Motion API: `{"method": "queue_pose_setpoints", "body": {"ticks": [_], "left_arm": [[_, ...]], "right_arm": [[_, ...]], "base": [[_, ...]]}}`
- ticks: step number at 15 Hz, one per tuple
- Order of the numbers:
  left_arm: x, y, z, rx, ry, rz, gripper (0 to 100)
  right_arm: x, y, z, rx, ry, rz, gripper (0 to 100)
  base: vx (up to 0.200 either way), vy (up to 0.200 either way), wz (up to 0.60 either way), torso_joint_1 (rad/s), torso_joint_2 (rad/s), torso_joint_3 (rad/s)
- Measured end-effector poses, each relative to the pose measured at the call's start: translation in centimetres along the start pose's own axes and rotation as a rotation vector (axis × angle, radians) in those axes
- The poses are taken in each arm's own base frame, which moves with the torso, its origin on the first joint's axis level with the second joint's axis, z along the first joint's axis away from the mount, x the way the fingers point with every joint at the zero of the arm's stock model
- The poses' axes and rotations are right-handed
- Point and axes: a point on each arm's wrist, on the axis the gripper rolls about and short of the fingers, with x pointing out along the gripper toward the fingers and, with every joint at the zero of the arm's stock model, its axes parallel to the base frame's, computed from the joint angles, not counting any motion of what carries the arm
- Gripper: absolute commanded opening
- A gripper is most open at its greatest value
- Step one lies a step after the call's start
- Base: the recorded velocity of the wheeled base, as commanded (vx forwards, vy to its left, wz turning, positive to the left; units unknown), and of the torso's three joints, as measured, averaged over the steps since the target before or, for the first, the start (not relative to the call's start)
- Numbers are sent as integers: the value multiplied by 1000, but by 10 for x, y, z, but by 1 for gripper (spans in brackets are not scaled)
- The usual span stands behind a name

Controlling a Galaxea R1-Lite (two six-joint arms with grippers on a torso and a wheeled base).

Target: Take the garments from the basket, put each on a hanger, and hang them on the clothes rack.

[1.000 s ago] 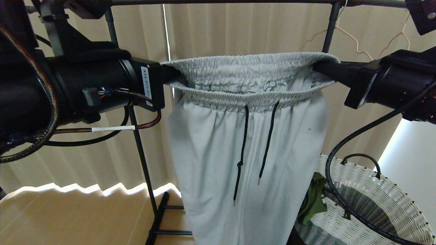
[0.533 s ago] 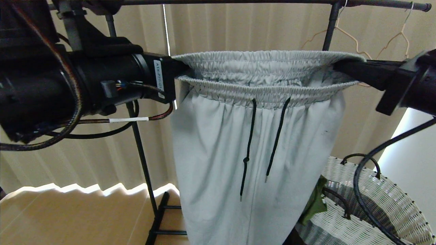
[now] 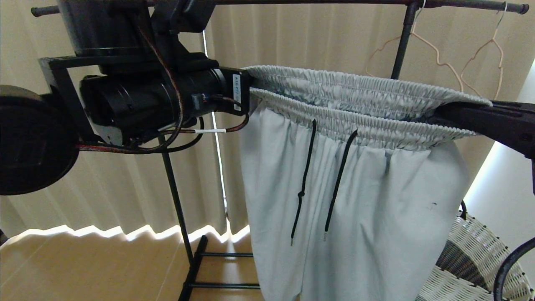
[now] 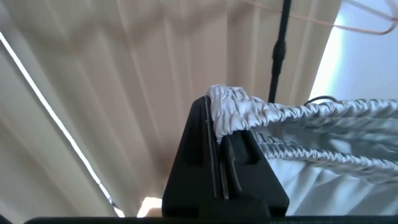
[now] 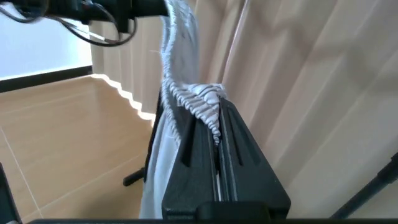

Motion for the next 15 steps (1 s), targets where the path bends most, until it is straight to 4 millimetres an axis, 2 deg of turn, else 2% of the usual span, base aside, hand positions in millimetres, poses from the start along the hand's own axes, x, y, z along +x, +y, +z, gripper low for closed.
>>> {"method": "queue_pose_setpoints", "body": {"ticks": [3,6,11,15], "left_arm": [[0,5,-4,1,14,14,0],[-14,11,-4,3,22,28,0],[-63,15,-4,9,67,16,0],[-102,1,-2,8,64,-68,0]], "right_arm": [[4,-4,-1,-46,6,-24,0],[18,-20,-2,-89,-21,-95,0],[64,-40,0,-103,-81,-131,0],[94,-51,6,-60,-125,-132,0]], "base": [[0,0,0,0,0,0],[0,0,0,0,0,0],[0,0,0,0,0,0],[0,0,0,0,0,0]]}}
